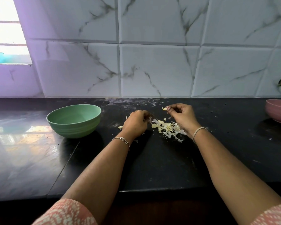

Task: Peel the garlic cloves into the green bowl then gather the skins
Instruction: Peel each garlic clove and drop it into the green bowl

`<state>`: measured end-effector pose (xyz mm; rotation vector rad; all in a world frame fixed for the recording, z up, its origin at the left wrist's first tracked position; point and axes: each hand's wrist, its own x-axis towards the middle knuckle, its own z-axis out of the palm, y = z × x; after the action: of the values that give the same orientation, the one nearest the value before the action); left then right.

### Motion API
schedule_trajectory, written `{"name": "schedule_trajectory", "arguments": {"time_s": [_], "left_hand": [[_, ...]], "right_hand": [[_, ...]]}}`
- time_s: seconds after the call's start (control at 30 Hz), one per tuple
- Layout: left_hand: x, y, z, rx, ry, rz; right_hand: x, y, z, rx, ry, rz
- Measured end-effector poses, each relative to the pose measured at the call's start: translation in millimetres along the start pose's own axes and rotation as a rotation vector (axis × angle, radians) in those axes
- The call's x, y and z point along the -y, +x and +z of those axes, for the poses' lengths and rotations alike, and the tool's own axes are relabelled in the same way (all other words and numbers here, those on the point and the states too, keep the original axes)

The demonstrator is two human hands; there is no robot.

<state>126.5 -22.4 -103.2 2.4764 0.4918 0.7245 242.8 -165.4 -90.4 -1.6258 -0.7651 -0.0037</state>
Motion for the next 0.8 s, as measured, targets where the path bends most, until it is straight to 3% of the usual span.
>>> {"name": "schedule_trajectory", "arguments": {"time_s": [0.2, 0.53, 0.8], "left_hand": [[-1.2, 1.4, -1.1, -0.025, 0.011, 0.028], [-1.2, 0.7, -4.2, -0.159, -0.097, -0.080], [-0.8, -0.5, -3.8, -0.075, -0.029, -0.067]], "right_hand": [[0.0, -1.3, 1.9, 0.016, -0.026, -0.008], [0.2, -1.6, 1.7, 0.018, -0.041, 0.001], [-0.2, -1.8, 0.8, 0.020, -0.053, -0.001]]}}
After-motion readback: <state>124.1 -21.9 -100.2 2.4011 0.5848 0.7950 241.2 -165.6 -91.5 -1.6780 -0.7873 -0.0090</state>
